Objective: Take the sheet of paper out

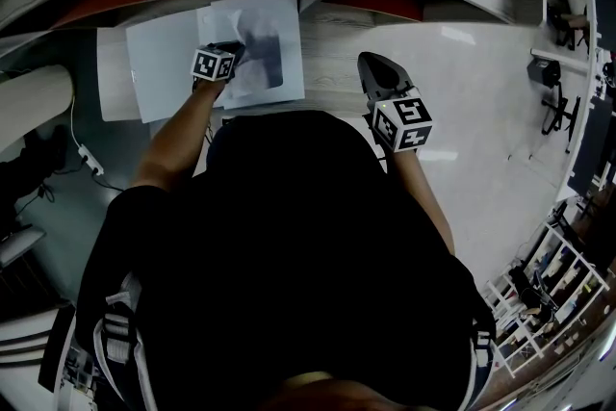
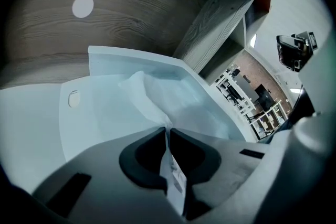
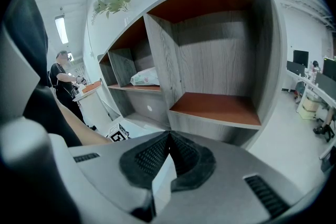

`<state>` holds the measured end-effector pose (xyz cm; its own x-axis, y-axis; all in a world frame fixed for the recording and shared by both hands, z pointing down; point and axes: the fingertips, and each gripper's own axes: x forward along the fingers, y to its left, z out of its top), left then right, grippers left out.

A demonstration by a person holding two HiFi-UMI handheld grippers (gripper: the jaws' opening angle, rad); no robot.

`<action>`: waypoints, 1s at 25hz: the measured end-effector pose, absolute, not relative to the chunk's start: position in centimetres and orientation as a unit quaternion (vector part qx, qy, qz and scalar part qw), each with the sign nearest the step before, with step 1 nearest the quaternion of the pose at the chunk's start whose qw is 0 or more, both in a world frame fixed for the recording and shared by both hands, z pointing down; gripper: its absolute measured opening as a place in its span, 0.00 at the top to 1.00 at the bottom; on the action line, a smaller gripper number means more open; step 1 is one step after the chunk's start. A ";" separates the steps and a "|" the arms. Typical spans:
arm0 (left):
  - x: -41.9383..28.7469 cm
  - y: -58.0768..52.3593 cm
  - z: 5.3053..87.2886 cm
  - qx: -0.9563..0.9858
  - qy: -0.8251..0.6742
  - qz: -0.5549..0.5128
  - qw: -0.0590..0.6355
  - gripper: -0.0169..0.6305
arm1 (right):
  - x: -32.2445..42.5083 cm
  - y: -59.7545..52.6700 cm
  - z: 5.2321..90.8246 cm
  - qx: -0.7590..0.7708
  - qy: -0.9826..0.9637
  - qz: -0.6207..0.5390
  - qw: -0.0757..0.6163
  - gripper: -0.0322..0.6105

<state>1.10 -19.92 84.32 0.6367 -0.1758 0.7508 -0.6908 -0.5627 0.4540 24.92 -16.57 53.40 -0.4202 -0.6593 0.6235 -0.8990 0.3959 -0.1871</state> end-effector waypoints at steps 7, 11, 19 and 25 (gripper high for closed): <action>-0.2 -20.4 83.8 0.818 -0.273 0.331 0.382 0.93 | 24.4 -16.7 53.1 0.482 -0.807 0.251 0.232 0.93; -1.0 -20.5 83.6 0.818 -0.278 0.331 0.380 0.93 | 24.0 -16.8 53.1 0.481 -0.808 0.250 0.232 0.93; -3.4 -20.2 83.0 0.813 -0.293 0.327 0.382 0.93 | 23.2 -17.3 52.8 0.477 -0.812 0.244 0.230 0.93; -5.4 -20.0 82.7 0.809 -0.306 0.324 0.383 0.93 | 22.2 -17.9 52.7 0.473 -0.817 0.239 0.228 0.93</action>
<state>-5.39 -20.03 82.71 0.6018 -0.2473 0.7594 -0.7441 -0.5190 0.4207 22.22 -17.85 52.70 -0.4474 -0.6643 0.5988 -0.8822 0.4378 -0.1734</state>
